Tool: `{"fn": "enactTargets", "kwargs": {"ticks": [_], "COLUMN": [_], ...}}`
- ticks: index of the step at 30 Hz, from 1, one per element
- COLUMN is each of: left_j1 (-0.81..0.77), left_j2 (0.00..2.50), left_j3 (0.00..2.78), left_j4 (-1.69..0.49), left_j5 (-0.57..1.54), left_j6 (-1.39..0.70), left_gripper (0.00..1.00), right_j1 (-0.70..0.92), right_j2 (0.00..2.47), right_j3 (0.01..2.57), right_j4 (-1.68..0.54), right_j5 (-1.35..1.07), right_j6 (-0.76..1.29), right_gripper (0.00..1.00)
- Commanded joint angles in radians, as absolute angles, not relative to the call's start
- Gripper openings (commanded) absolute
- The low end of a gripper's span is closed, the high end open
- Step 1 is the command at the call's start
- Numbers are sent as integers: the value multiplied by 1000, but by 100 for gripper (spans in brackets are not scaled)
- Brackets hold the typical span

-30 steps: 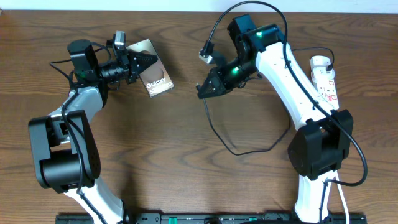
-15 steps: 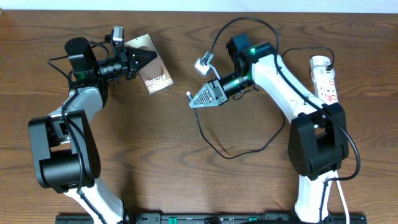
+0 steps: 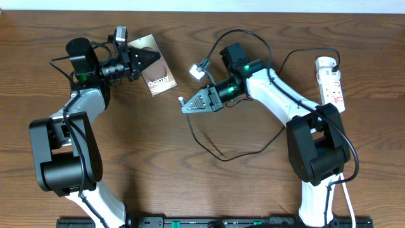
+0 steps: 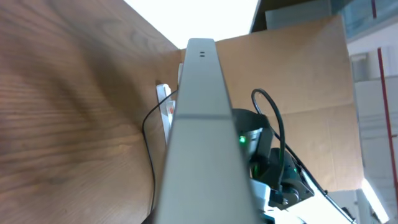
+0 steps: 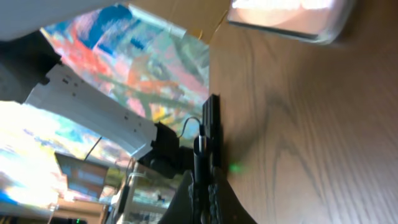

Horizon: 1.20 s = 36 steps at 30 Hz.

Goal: Plug charger to phone and switch on socket

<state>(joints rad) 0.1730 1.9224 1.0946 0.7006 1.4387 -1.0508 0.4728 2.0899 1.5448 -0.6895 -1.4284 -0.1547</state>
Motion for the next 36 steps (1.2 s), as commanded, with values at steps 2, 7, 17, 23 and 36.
{"fn": "enactTargets", "kwargs": {"ticks": [2, 7, 17, 23, 36], "left_j1": [161, 160, 160, 160, 160], "left_j2": [1909, 1909, 1909, 1909, 1909], "left_j3": [1117, 1117, 1117, 1117, 1117], "left_j4": [741, 747, 747, 747, 747], "left_j5": [1485, 1491, 1508, 1508, 1507], "left_j6": [-1056, -1056, -1057, -1057, -1056], "left_gripper": [7, 7, 7, 7, 7], "right_j1": [508, 516, 516, 516, 516], "right_j2": [2096, 2097, 2149, 2183, 2195], "right_j3": [1538, 1538, 1538, 1538, 1538], "right_j4": [-614, -579, -532, -486, -436], "right_j5": [-1477, -1469, -1499, -1533, -1560], "right_j6": [8, 41, 75, 74, 75], "right_gripper": [1, 1, 1, 1, 1]}}
